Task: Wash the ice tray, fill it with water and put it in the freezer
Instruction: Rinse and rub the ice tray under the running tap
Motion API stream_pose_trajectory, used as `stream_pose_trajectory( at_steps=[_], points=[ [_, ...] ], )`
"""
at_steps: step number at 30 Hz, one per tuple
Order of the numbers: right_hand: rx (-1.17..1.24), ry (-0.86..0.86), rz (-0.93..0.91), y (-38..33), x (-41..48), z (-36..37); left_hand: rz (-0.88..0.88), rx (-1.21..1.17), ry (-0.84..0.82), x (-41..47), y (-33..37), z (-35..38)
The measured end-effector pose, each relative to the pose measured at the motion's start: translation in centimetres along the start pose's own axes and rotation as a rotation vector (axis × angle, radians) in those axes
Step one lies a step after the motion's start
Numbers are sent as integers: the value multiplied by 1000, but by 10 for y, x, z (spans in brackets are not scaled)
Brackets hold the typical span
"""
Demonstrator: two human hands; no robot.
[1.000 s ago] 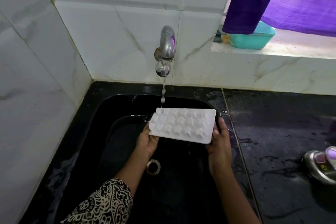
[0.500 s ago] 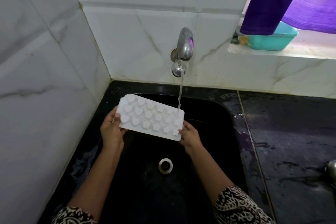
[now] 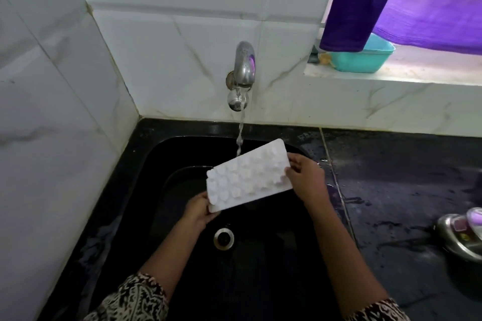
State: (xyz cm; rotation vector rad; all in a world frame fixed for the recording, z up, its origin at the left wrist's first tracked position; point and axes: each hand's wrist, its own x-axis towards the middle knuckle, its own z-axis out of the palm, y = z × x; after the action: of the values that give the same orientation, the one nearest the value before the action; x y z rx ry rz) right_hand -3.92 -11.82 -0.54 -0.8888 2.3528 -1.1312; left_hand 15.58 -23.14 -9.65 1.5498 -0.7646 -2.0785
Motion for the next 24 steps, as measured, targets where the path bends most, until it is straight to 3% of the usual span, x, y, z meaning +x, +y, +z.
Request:
stream_pose_trajectory(
  at_steps=[4,7,10,13,16,18,20,24],
  points=[
    [23,141,-30,10,-6,-22,-128,-46,-121,11,-2,30],
    [118,225,-40,20,-8,-15,-111,-122,-172,14,11,30],
    [382,228,-27,30,-6,7,-84,-250,-167,14,27,15],
    [784,227,141,33,-5,36,21,-350,-131,7,35,-7],
    [1163,119,373,36,-5,59,211,-349,-116,-1,35,-32],
    [1280,-21,452,39,-6,69,338,-302,-129,-9,38,-49],
    [1263,-164,503,36,-8,79,458,-224,-123,-15,45,-66],
    [964,-362,477,14,-15,100,613,-159,-68,-26,62,-87]
  ],
)
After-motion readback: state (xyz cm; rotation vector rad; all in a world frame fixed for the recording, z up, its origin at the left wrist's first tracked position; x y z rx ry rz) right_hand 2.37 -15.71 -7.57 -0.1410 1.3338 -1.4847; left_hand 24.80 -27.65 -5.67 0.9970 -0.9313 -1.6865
